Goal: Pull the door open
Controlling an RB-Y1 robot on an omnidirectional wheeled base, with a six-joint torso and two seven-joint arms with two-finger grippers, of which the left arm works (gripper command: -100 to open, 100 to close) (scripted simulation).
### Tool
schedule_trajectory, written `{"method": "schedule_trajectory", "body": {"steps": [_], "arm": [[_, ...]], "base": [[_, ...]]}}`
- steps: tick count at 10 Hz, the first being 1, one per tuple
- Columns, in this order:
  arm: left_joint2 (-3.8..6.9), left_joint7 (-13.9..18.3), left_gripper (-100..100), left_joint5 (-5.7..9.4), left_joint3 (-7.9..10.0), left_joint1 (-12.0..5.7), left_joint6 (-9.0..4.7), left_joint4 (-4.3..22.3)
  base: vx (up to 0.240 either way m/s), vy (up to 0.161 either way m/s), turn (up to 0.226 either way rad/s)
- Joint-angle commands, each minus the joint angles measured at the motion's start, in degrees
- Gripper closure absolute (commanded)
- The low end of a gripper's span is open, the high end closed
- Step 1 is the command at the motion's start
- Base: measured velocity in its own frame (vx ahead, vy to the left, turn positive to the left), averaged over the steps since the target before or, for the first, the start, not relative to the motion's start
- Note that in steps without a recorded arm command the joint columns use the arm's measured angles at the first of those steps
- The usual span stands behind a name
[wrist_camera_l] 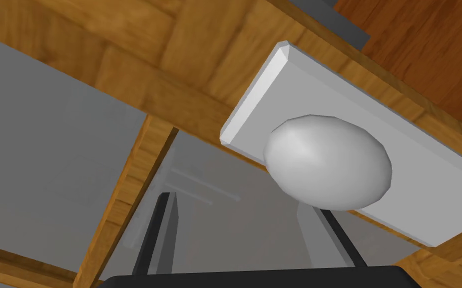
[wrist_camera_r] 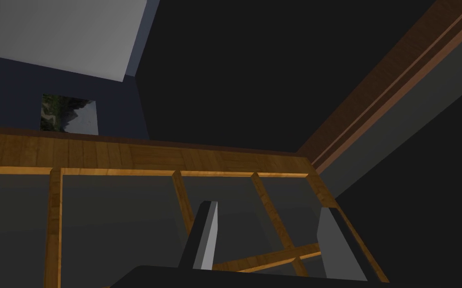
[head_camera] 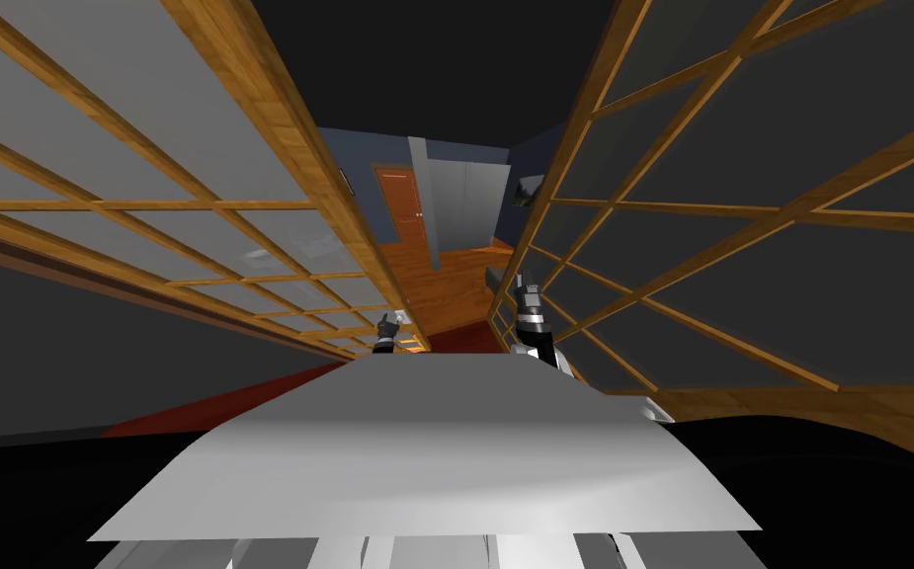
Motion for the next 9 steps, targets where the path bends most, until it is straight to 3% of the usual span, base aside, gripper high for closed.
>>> {"method": "schedule_trajectory", "body": {"steps": [1, 2, 5, 6, 7, 9], "arm": [[-1.33, 1.77, -100, -0.1, -1.55, -0.32, 0.03, 0.09], [-1.4, 3.62, -100, 0.95, -2.0, -0.33, 0.07, -0.13], [-1.47, 6.47, -100, 1.99, -2.45, -0.35, 0.12, -0.34], [-1.55, 8.85, -100, 3.1, -2.93, -0.36, 0.17, -0.57], [-1.55, 8.85, -100, 3.1, -2.93, -0.36, 0.17, -0.57], [-1.7, 12.76, -100, 5.35, -3.91, -0.4, 0.28, -1.03]], "base": [[-0.042, 0.012, -0.006], [-0.05, 0.019, -0.045], [-0.04, 0.016, -0.034], [-0.055, 0.017, -0.046], [-0.052, 0.007, -0.021], [-0.067, 0.012, -0.043]]}}
